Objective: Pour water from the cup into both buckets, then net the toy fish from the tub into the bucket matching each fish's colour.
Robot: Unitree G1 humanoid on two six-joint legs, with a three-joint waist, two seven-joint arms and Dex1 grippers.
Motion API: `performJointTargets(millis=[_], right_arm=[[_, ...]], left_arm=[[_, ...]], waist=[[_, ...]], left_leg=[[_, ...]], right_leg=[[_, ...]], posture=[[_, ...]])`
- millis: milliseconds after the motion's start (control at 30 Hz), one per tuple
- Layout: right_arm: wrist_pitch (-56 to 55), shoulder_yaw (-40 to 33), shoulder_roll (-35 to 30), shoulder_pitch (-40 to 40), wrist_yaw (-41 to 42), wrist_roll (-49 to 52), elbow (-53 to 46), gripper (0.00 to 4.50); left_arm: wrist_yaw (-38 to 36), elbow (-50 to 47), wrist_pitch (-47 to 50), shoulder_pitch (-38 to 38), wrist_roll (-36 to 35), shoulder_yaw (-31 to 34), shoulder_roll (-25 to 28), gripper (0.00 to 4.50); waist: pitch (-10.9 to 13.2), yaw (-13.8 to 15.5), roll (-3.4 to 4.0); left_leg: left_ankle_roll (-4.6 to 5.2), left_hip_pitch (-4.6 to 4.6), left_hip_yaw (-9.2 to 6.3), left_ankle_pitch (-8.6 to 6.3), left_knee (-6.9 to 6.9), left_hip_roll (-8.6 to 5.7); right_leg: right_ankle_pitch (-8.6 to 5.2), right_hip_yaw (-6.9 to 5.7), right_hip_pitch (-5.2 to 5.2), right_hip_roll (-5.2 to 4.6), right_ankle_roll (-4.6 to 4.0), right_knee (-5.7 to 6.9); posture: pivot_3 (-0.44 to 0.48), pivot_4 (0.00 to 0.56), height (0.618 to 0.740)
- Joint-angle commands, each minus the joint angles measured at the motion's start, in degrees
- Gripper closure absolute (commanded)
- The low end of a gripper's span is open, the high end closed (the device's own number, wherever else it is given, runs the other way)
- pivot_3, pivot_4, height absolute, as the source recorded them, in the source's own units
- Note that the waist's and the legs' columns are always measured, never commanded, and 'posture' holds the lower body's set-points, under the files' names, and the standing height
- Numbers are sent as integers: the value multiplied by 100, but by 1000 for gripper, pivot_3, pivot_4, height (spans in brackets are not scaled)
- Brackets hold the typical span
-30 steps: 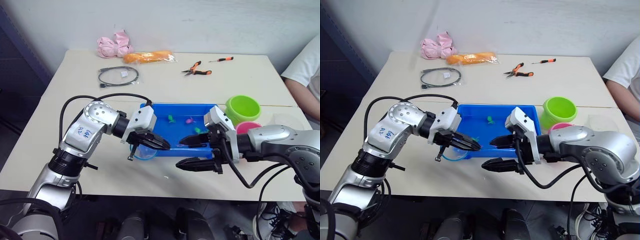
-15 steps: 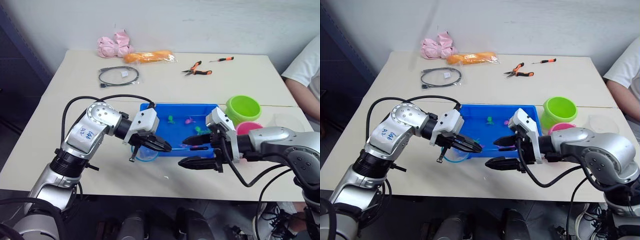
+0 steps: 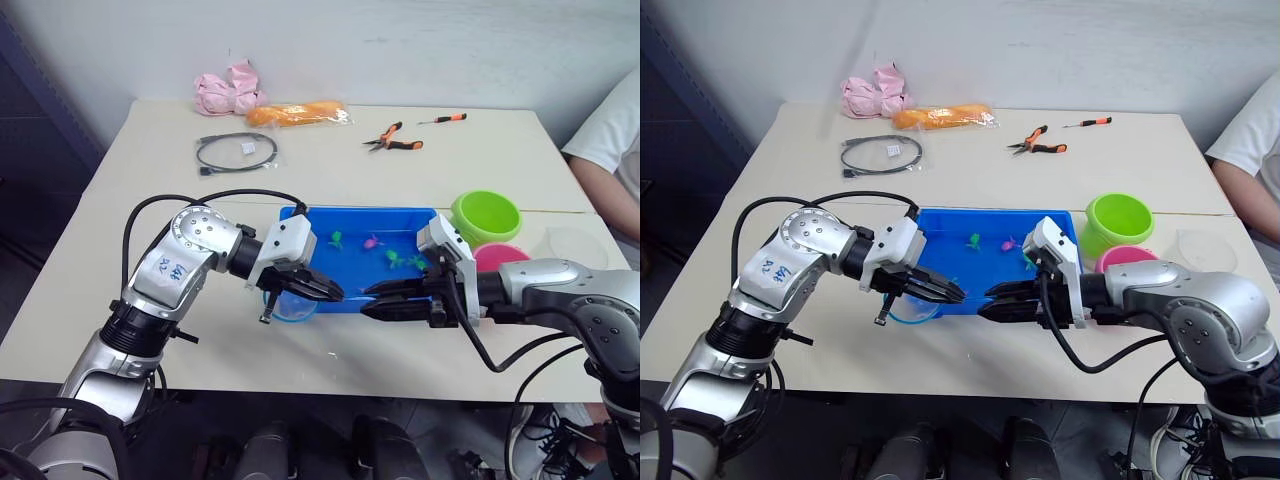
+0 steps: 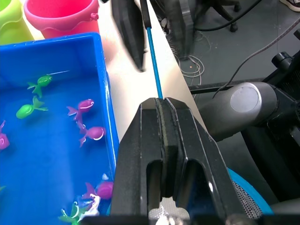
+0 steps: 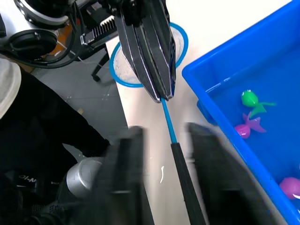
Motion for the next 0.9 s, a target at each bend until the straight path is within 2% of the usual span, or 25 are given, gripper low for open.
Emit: performJointTargets(millis=[33,200,300,467,567,700,800,900], right_arm=[[-75,-215,16,8,46,49,-86,4424],[-75,-240,74,19,55,117,-113,4424],[-99,-263,88,47,80,157,-198,4500],[-182,-417,52,208,176,260,-370,4500],[-291,-557,-139,360,367,157,-379,4500],[-736,-971,-476,851,457,-302,-432,4500],[-1210,-1433,-615,1201,408,-728,-413,4500],[-1800,-1761,-894,1523,492,-1431,-157,4500]], left_arm=[[22,-108,-84,-1,-34,119,7,4500],[-72,-183,64,69,-184,141,43,4500],[68,-300,131,161,-588,482,-163,3540],[544,-155,73,-2,-1237,1471,-456,1323],[708,120,122,-166,-1478,1996,-388,44],[498,563,121,-59,-1427,2329,167,44],[217,1017,-354,352,-1167,2529,676,44],[99,1285,-804,824,-973,2611,916,44]], waist=[[0,4,0],[0,1,0],[0,-1,0],[0,2,0],[0,3,0],[0,3,0],[0,-18,0],[0,-12,0]], left_leg=[[0,0,-1,0,0,0],[0,0,-2,0,1,0],[0,0,-3,0,1,0],[0,-1,-13,0,7,1],[0,-1,-14,1,9,1],[0,4,-16,0,9,-4],[0,6,-12,0,9,-4],[-3,9,-7,1,5,0]], right_leg=[[0,-1,1,0,0,0],[0,-2,1,0,0,0],[0,-2,1,-1,0,0],[0,0,8,-13,0,-1],[1,-2,10,-12,1,0],[1,-16,15,0,2,0],[1,-13,15,12,3,0],[1,-11,12,19,2,1]], posture=[[0,150,740],[0,150,740],[0,150,740],[0,150,740],[0,150,740],[0,150,740],[0,150,740],[0,150,740]])
